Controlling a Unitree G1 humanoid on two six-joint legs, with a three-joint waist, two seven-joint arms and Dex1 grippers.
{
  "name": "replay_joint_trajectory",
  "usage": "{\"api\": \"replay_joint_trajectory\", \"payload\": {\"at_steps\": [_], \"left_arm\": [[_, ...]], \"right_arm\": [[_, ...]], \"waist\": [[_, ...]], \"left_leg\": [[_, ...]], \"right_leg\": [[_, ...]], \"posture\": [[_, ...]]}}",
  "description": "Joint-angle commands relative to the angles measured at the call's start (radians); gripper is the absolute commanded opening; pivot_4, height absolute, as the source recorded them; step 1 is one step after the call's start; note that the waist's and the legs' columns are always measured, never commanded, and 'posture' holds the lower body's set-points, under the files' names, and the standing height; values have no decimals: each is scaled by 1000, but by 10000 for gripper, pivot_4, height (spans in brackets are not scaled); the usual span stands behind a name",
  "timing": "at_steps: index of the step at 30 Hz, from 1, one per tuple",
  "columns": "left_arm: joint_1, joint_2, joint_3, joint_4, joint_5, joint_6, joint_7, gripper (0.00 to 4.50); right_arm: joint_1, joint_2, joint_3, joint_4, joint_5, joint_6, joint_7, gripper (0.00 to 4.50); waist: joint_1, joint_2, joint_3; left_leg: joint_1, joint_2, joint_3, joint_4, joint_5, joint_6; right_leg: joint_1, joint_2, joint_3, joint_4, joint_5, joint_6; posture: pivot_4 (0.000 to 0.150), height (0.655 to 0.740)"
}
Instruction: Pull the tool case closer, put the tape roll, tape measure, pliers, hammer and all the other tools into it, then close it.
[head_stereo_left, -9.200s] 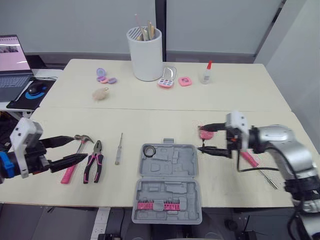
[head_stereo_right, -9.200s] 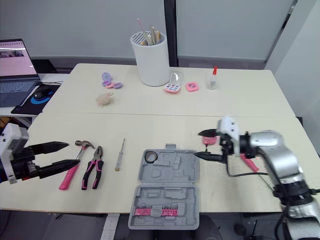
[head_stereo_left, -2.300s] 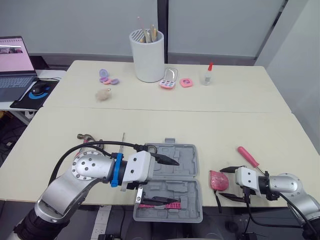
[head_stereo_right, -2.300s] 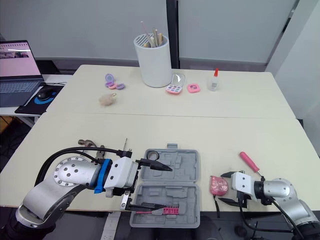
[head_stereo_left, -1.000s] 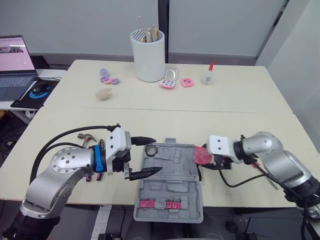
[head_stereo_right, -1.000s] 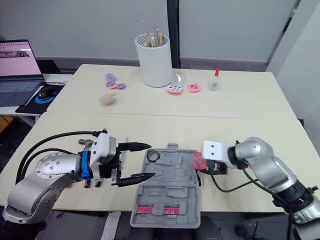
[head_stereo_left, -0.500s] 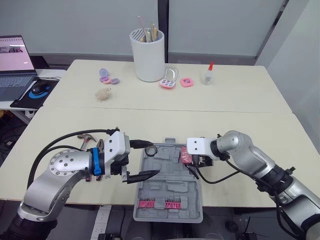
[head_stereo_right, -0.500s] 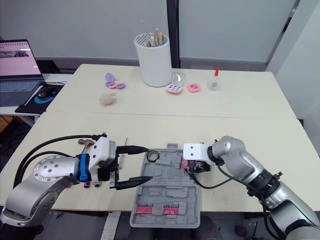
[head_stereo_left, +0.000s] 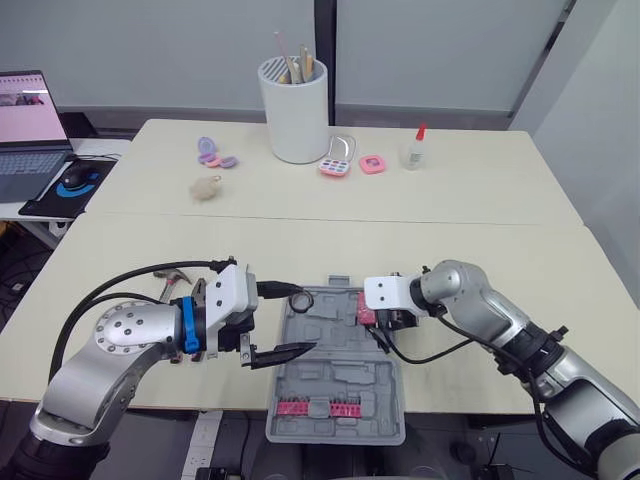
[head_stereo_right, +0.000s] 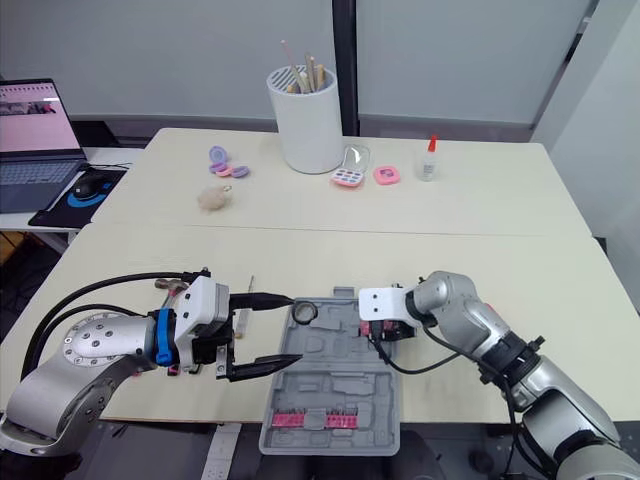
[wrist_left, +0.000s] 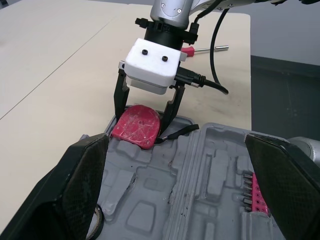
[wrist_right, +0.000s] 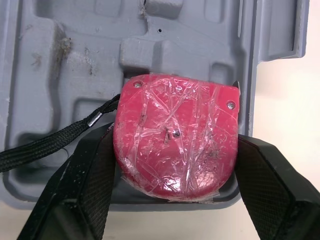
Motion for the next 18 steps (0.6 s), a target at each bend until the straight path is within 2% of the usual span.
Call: {"api": "replay_joint_trajectory", "payload": {"at_steps": [1,3,7,12,18], "left_arm": [[-5,9,15,-20,6,-19,-2,45000],[3,7,13,-22,10,-23,-2,45000],[12,4,13,-18,16,-32,-5,45000],[13,3,13,-4,21,-45,-8,45000],[0,2,11,11,23,-52,-15,45000]], "right_arm": [[-12,12,-3,16,-21,-24,-12,31586],[-9,12,-6,20,-25,-31,-12,31586],[4,2,-19,-10,-22,-35,-4,44786],[11,-28,-71,-101,17,-16,26,44786],[48,-97,-186,-250,151,38,106,44786]], "waist": [[-2,0,0],[-2,0,0],[-2,0,0],[-1,0,0],[0,0,0]], "left_leg": [[0,0,0,0,0,0],[0,0,0,0,0,0],[0,0,0,0,0,0],[0,1,0,0,0,0],[-1,0,0,0,0,0]], "right_leg": [[0,0,0,0,0,0],[0,0,0,0,0,-1],[0,0,0,0,1,-1],[0,0,0,0,1,-1],[-1,0,0,0,1,-1]], "posture": [[1500,7400],[1500,7400],[1500,7400],[1500,7400],[1500,7400]]}}
